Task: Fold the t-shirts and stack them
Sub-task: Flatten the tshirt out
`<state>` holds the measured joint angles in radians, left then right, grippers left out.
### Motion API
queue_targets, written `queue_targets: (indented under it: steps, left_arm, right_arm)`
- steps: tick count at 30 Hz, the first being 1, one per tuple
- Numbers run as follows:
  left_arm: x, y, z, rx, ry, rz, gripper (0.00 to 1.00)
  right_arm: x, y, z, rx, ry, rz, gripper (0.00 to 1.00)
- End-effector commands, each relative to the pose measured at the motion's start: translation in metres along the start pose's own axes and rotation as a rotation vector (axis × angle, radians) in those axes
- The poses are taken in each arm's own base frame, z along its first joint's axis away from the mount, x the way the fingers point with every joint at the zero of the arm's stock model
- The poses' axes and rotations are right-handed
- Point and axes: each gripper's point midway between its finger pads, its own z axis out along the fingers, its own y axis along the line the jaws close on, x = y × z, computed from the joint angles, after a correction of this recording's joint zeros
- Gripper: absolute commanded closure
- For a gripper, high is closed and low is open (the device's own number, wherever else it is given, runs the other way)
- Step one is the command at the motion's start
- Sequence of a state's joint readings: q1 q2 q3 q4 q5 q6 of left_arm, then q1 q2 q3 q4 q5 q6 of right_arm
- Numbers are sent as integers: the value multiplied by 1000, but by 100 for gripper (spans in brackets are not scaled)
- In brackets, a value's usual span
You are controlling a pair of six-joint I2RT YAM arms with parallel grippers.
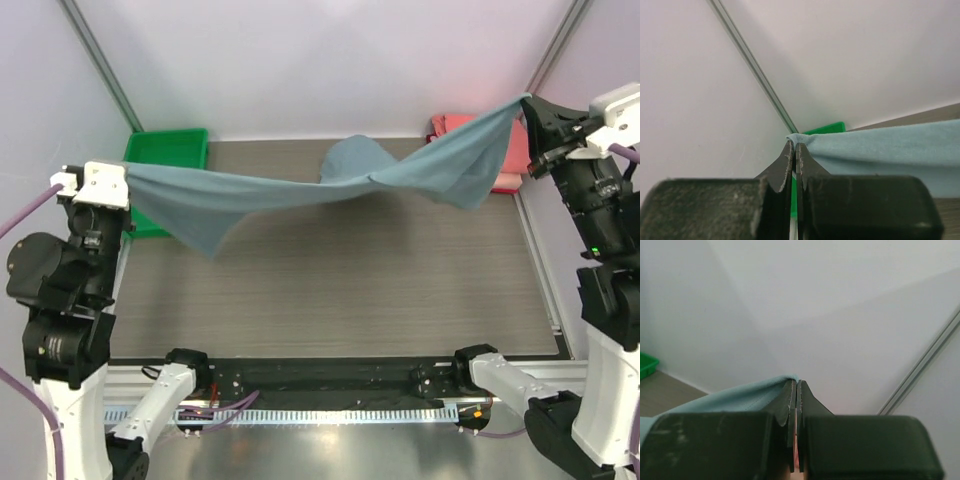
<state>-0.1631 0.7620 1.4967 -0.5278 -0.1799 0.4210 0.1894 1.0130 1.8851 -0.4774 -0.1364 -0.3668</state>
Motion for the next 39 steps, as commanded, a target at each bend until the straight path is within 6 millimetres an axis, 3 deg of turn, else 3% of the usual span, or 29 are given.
queue_targets:
  steps: [1,3,4,6,7,8,9,11,14,17,20,21,22,23,24,26,27,29,30,31,32,33,34,35,37,38,39]
  left_arm:
    - [-10,3,-20,30,-7,-20,100]
    - [-25,12,-30,8,-49,-32,100]
    - [-42,21,-37,-10,-96,-39,100]
    - [-57,31,-37,-37,-127,-44,100]
    - [-70,38,-39,-57,-162,-49,100]
    - [-87,47,-41,-80,-203,-54,100]
    - [-97,52,-43,-94,-233,-58,100]
    - [-129,68,-52,-138,-342,-70,100]
    - [-171,80,-69,-165,-525,-86,100]
    - [-186,84,-66,-166,-569,-89,100]
    - [-167,78,-31,-182,-491,-55,100]
    - [-158,75,-18,-185,-460,-37,100]
    - [-134,62,10,-162,-389,0,100]
    - [-119,57,25,-163,-342,41,100]
    - [-89,47,54,-166,-253,57,100]
    - [-61,33,79,-141,-173,105,100]
    - [-45,23,92,-115,-134,119,100]
    - [-2,-13,118,-3,-58,153,100]
    - [12,-25,124,38,-36,159,100]
    - [37,-48,132,111,-1,160,100]
    - [58,-62,140,152,40,153,100]
    - [74,-74,143,185,68,147,100]
    - [94,-86,148,213,107,148,100]
    - [128,-107,154,253,166,149,100]
    - [165,-126,159,286,224,153,100]
    - [190,-144,157,337,255,151,100]
    - [207,-155,165,354,269,153,100]
  right_arm:
    - [-5,6,-21,-37,47,32,99]
    - [-22,-2,-29,-12,21,29,99]
    - [-41,-12,-35,25,-21,24,99]
    - [-59,-21,-33,55,-59,13,99]
    - [-88,-32,-43,86,-133,-2,99]
    - [-89,-36,-29,100,-132,-6,99]
    - [-117,-46,-40,131,-206,-20,99]
    - [-135,-54,-32,154,-272,-40,99]
    - [-178,-65,-48,204,-438,-70,99]
    - [-186,-69,-44,228,-487,-81,99]
    - [-167,-67,-21,219,-452,-82,99]
    - [-143,-63,-1,203,-395,-81,99]
    - [-136,-64,7,209,-387,-98,99]
    - [-124,-63,17,209,-365,-100,99]
    - [-96,-60,40,201,-310,-104,99]
    - [-64,-54,62,178,-239,-148,99]
    - [-27,-45,80,145,-162,-147,99]
    - [11,-31,98,95,-114,-177,99]
    - [54,-15,110,52,-48,-169,99]
    - [78,-5,117,17,-14,-162,99]
    - [101,4,121,-8,25,-155,99]
    - [142,19,125,-47,95,-139,99]
    - [163,27,127,-70,127,-133,99]
    - [209,43,129,-111,204,-118,99]
    - [239,53,134,-126,233,-119,99]
    - [268,63,139,-149,276,-114,99]
    - [284,67,142,-154,289,-119,99]
